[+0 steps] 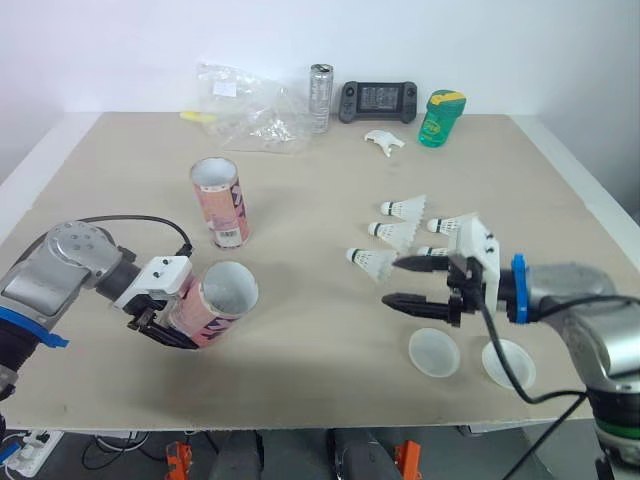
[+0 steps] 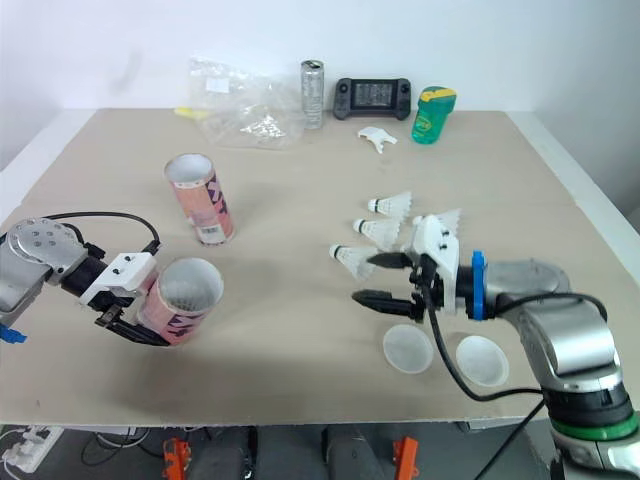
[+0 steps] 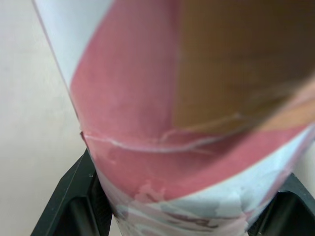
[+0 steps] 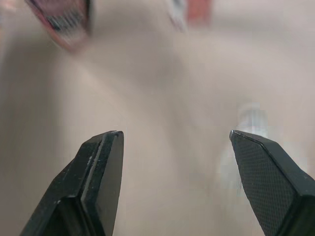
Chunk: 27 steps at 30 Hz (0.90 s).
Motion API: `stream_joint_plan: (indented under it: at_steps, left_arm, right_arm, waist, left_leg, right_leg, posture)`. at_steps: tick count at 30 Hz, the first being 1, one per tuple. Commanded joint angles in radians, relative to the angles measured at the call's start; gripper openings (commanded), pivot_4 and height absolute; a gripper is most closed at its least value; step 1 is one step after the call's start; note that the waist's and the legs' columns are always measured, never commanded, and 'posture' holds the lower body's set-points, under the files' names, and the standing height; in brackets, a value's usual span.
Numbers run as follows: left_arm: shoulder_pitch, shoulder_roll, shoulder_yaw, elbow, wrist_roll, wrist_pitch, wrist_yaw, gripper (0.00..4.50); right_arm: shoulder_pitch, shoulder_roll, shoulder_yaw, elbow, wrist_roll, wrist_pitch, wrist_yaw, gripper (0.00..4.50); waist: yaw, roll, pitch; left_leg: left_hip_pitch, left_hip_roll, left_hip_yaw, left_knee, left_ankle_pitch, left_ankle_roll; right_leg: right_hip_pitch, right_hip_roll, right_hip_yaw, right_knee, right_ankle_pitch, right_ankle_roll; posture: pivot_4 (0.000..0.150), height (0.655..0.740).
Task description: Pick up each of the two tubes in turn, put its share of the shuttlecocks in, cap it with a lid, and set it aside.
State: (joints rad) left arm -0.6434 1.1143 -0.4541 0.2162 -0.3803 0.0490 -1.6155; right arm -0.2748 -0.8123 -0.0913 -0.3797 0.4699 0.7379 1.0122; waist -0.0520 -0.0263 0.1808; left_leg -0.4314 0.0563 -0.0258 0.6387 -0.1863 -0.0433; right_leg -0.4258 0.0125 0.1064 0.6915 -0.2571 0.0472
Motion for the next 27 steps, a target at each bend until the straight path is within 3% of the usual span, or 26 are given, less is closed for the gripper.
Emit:
stream_joint_plan:
  at_steps: [1, 17, 20, 22, 23, 25, 26, 27]
  left_arm:
    - [0.002, 0.017, 0.03, -0.007, -0.003, -0.004, 0.001, 2.84]
    - [0.042, 0.014, 0.068, -0.029, 0.015, -0.004, 0.001, 2.84]
    - [0.05, 0.017, 0.08, -0.04, 0.013, 0.004, 0.001, 2.84]
    - [0.055, 0.018, 0.085, -0.047, 0.013, 0.007, 0.001, 2.84]
    - [0.058, 0.018, 0.089, -0.05, 0.014, 0.009, 0.001, 2.84]
    - [0.067, 0.019, 0.096, -0.058, 0.013, 0.014, 0.001, 2.84]
    - [0.071, 0.02, 0.098, -0.062, 0.012, 0.016, 0.001, 2.84]
    - [0.073, 0.02, 0.1, -0.064, 0.012, 0.017, 0.001, 2.84]
  right_arm:
    - [0.005, 0.007, 0.003, -0.007, -0.006, -0.009, -0.043, 3.69]
    - [-0.235, 0.214, 0.179, 0.319, -0.119, -0.079, -0.154, 3.69]
    - [-0.25, 0.222, 0.196, 0.35, -0.144, -0.108, -0.148, 2.99]
    - [-0.245, 0.22, 0.202, 0.352, -0.157, -0.132, -0.142, 1.79]
    - [-0.241, 0.218, 0.205, 0.351, -0.163, -0.143, -0.14, 1.49]
    - [-0.223, 0.207, 0.214, 0.324, -0.163, -0.152, -0.117, 0.45]
    - [-0.218, 0.203, 0.215, 0.314, -0.162, -0.152, -0.11, 0.09]
    - [-0.216, 0.199, 0.216, 0.304, -0.165, -0.159, -0.105, 0.09]
  waist:
    - [-0.001, 0.0, 0.0]
    - [0.002, -0.001, 0.0]
    - [0.003, -0.001, 0.0]
    - [0.003, -0.001, 0.0]
    - [0.003, -0.001, 0.0]
    - [0.003, -0.001, 0.0]
    - [0.003, -0.001, 0.0]
    - [0.003, -0.001, 0.0]
  left_leg:
    - [0.001, 0.0, 0.001, 0.0, 0.0, 0.001]
    - [0.001, 0.0, 0.005, 0.0, 0.004, 0.003]
    - [0.001, 0.0, 0.005, -0.001, 0.004, 0.003]
    - [0.001, 0.0, 0.005, -0.001, 0.004, 0.003]
    - [0.001, 0.0, 0.005, -0.001, 0.004, 0.003]
    - [0.001, 0.0, 0.005, -0.001, 0.004, 0.003]
    - [0.001, 0.0, 0.005, -0.001, 0.004, 0.003]
    - [0.001, 0.0, 0.005, -0.001, 0.004, 0.003]
  right_leg:
    - [0.0, 0.0, 0.001, 0.001, 0.0, 0.0]
    - [0.0, 0.0, 0.005, 0.001, 0.002, 0.001]
    - [0.0, 0.0, 0.005, 0.001, 0.002, 0.002]
    - [0.0, 0.0, 0.005, 0.001, 0.001, 0.002]
    - [0.0, 0.0, 0.005, 0.001, 0.001, 0.002]
    - [-0.001, 0.0, 0.005, 0.001, 0.001, 0.002]
    - [-0.001, 0.0, 0.005, 0.001, 0.001, 0.002]
    - [-0.001, 0.0, 0.005, 0.001, 0.001, 0.002]
  posture:
    - [0.15, 0.7236]
    - [0.15, 0.7236]
    - [0.15, 0.7236]
    - [0.15, 0.7236]
    - [0.15, 0.7236]
    - [0.15, 0.7236]
    - [0.15, 0.7236]
    - [0.15, 0.7236]
